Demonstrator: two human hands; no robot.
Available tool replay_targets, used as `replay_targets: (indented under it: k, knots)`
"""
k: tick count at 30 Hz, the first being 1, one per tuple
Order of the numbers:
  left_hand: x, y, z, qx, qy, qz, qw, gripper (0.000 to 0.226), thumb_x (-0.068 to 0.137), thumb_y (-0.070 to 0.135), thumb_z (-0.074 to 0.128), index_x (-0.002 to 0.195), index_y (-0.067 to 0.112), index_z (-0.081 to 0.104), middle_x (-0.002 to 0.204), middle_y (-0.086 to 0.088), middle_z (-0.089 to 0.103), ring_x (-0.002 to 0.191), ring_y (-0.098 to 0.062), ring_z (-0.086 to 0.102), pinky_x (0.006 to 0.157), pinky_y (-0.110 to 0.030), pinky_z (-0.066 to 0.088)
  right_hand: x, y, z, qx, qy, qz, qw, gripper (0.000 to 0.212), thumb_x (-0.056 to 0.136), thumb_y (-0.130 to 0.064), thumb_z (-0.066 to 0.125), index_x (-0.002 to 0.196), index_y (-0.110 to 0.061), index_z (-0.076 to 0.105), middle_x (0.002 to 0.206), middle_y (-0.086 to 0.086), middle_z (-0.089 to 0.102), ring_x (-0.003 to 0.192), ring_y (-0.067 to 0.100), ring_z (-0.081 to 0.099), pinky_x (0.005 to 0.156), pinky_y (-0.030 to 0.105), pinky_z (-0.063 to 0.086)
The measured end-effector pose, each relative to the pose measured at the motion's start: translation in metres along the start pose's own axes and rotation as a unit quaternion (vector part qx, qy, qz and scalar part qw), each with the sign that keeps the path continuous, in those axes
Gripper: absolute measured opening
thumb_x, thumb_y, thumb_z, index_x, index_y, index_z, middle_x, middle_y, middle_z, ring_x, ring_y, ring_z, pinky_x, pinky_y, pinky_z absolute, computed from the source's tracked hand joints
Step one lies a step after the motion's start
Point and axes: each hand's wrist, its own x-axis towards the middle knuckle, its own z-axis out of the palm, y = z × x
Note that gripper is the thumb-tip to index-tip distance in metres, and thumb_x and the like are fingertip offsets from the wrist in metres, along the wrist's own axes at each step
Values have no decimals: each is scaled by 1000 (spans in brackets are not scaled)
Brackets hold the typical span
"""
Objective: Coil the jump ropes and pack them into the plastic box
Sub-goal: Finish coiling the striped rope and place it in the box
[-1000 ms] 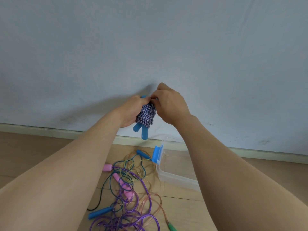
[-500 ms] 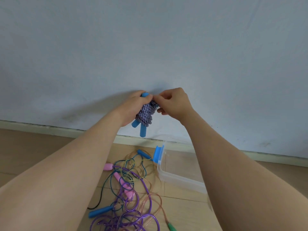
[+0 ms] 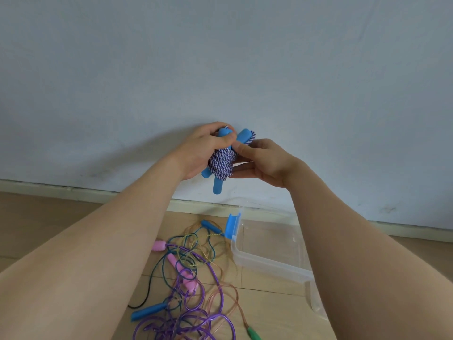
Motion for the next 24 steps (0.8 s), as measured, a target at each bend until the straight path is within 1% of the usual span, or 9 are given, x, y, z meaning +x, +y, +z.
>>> replay_targets:
  k: [4,8,11,12,14,16,18,20,24]
  knots:
    - [-1,-5,3,85,15,-11,996,14,101,15,67,115,16,72,104,-4,72,94,-17,70,81,-32,59,-3,3,-7,-81,49,-18,995,35,103,-20,68,123,8,65,114,26,75,99,37,78,83,43,65]
    - [-1,-18,6,182,9,-56,982,24,98,19,73,121,23,71,119,-6,72,109,-21,71,88,-45,64,-1,11,-17,-220,112,-3,969,32,94,-21,78,113,3,71,103,21,78,83,29,80,80,45,67]
    - [2,-26,14,234,12,-80,969,23,96,19,75,117,17,69,119,-14,69,106,-28,72,80,-50,66,0,14,-17,-296,90,59,949,32,91,-21,75,116,-4,69,108,19,77,89,29,80,84,43,66]
    - [3,-27,16,239,10,-87,967,22,96,20,75,116,15,68,116,-16,70,101,-29,74,79,-49,66,0,15,-16,-317,68,82,943,36,87,-24,77,118,-9,68,110,15,76,95,28,78,86,42,65]
    - [4,-28,19,245,0,-103,964,25,95,27,77,112,12,68,106,-16,75,90,-29,78,80,-47,66,0,17,-12,-370,34,101,923,61,67,-44,90,117,-17,67,108,5,76,102,22,75,83,43,66]
    - [3,-26,21,270,-13,-109,957,33,91,39,80,108,13,70,94,-11,80,81,-27,80,81,-44,65,3,18,-11,-424,50,107,898,87,52,-61,94,118,-17,58,105,0,73,99,19,74,76,40,64]
    - [2,-24,24,274,-39,-117,954,37,92,45,77,109,13,71,92,-11,80,80,-25,80,80,-42,65,0,14,-11,-503,73,112,854,85,62,-57,91,121,-15,47,105,0,67,95,18,69,74,36,59]
    - [0,-23,28,307,-85,-144,937,39,99,51,65,113,16,72,100,-5,81,83,-19,80,80,-41,66,-3,16,-12,-555,62,138,818,77,71,-50,84,124,-14,42,104,2,64,93,20,67,77,38,58]
    - [0,-35,29,385,-145,-247,877,49,104,59,44,124,21,67,115,0,73,89,-21,79,88,-42,64,-15,59,-18,-556,18,222,801,62,79,-49,69,122,-14,40,98,2,65,85,18,66,74,37,53]
